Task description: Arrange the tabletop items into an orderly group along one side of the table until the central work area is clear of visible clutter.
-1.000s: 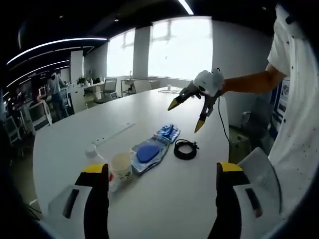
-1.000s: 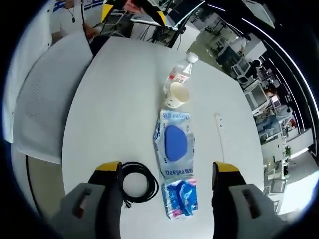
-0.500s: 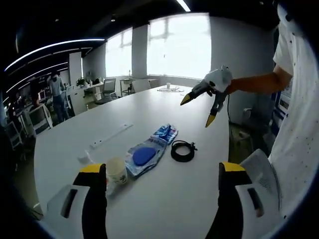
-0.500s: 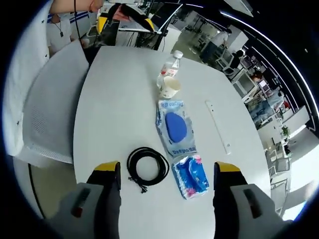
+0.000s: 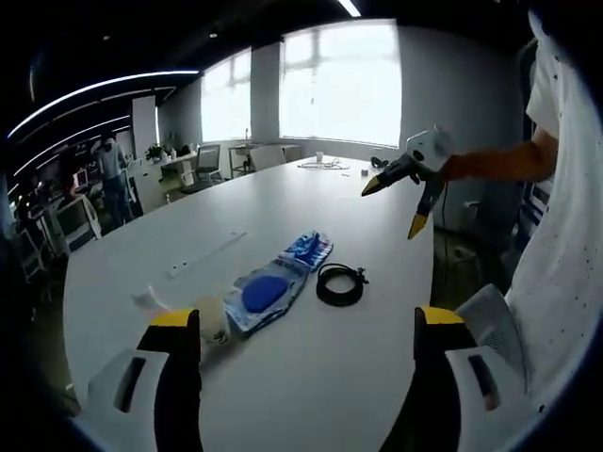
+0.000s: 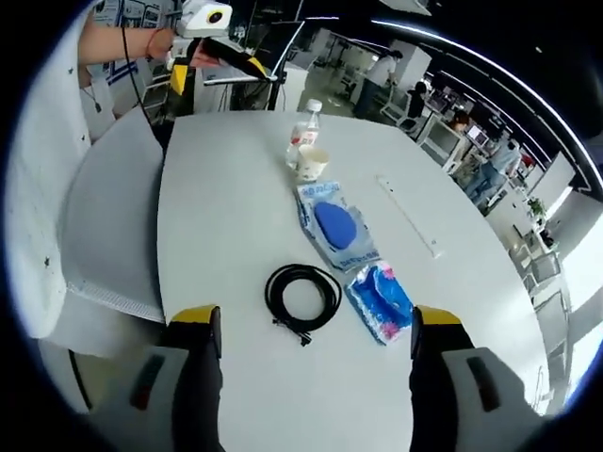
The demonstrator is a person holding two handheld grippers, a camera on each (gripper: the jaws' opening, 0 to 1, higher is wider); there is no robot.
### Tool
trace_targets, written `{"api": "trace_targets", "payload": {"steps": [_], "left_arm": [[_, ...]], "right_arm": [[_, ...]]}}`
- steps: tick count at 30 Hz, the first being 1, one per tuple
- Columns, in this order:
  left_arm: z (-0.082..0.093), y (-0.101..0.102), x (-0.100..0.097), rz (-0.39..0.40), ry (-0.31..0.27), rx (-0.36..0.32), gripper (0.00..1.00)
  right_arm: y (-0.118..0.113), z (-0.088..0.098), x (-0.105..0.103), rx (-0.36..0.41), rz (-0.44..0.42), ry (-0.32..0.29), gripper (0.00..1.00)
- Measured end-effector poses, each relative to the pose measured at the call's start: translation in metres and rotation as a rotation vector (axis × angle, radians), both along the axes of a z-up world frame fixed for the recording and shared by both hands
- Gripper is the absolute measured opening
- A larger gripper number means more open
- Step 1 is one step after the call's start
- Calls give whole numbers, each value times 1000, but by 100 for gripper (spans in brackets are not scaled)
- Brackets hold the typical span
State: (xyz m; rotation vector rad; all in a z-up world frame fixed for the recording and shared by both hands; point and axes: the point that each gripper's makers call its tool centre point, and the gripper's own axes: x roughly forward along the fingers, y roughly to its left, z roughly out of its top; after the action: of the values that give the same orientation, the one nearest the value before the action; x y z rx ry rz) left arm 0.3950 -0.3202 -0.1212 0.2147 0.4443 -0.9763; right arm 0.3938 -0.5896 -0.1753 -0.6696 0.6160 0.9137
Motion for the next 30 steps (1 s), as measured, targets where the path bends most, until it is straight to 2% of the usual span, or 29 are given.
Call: {"api": "trace_targets", "payload": {"steps": [4,11,17,30], "left_arm": [[-6,0,-4,11,12,3,97],[-20,4,-11,39,42,8,97],[-28,7,-15,59,59,8,96],[-31,3,-20,68,65,5,96]], "right_arm": [[-6,-6,-10,61,-55,35,85],[-13,-19,-23,114,-110,69,88],[-17,-30,-27,117,-135,91,88],[-20,-29,-26,114,-132,76,88]]}}
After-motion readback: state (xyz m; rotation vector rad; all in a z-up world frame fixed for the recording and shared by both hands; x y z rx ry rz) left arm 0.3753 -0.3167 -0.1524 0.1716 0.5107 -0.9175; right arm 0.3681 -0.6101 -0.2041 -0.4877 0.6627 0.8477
